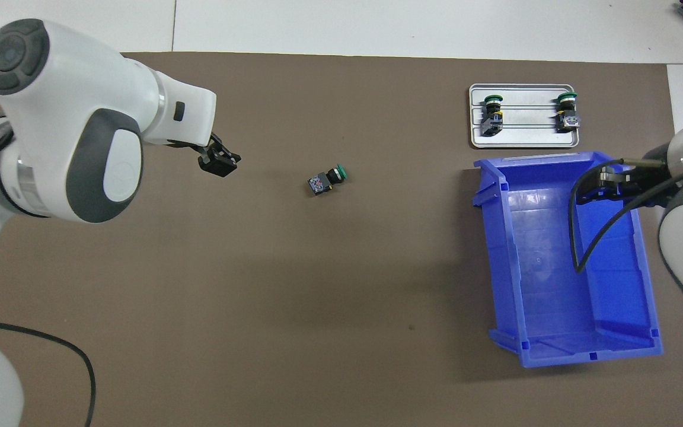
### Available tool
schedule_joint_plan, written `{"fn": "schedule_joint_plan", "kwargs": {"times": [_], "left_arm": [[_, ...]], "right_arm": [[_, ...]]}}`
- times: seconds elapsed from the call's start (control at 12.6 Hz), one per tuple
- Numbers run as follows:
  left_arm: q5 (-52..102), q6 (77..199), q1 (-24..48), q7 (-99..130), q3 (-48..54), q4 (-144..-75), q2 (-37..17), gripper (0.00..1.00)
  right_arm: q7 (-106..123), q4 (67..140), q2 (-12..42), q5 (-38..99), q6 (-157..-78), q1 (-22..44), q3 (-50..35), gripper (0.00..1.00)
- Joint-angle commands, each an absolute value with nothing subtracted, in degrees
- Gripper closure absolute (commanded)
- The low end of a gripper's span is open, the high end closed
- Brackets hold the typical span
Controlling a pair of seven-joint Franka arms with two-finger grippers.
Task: Place and press button with both arms
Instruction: 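Grasp the green button with the left gripper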
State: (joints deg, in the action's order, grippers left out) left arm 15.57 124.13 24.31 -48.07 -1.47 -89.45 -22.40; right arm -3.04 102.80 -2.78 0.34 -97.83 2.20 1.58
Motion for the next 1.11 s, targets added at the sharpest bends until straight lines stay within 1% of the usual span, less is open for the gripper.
{"fn": "schedule_joint_plan", "kwargs": {"times": [0.0, 0.32, 0.4, 0.48, 0.56, 0.63, 0.79, 1.03], "left_arm": [[16.87, 127.69, 27.67, -44.93, -2.46, -86.59, -28.54, 0.01], [16.96, 130.42, 30.23, -42.98, -2.55, -85.43, -32.51, 0.04], [17.05, 131.65, 30.41, -42.63, -2.55, -85.34, -33.04, 0.05], [16.88, 132.7, 31.98, -40.89, -2.64, -84.99, -34.26, 0.05], [16.79, 132.98, 32.69, -39.74, -2.72, -83.08, -36.71, 0.05], [16.7, 133.24, 32.87, -39.12, -2.64, -82.88, -37.52, 0.05], [16.53, 134.91, 33.75, -39.11, -2.55, -82.88, -38.23, 0.06], [16.17, 135.09, 33.84, -39.02, -2.64, -84.11, -37.97, 0.11]], "right_arm": [[-0.79, 103.01, -4.22, 1.49, -99.49, 0.97, 1.76, 0.02], [-1.14, 102.83, -4.04, 1.49, -100.89, 1.06, 1.67, 0.02], [-1.23, 102.83, -3.78, 1.41, -102.9, 0.97, 1.67, 0.02], [-1.23, 102.92, -3.78, 1.41, -103.79, 0.97, 1.67, 0.02], [-1.23, 102.92, -3.78, 1.41, -103.8, 0.97, 1.67, 0.02], [-1.23, 102.92, -3.78, 1.41, -103.36, 0.97, 1.67, 0.02], [-0.88, 102.83, -3.78, 1.41, -103.45, 0.97, 1.67, 0.01], [-1.14, 102.83, -3.78, 1.41, -103.36, 1.49, 1.67, 0.01]]}}
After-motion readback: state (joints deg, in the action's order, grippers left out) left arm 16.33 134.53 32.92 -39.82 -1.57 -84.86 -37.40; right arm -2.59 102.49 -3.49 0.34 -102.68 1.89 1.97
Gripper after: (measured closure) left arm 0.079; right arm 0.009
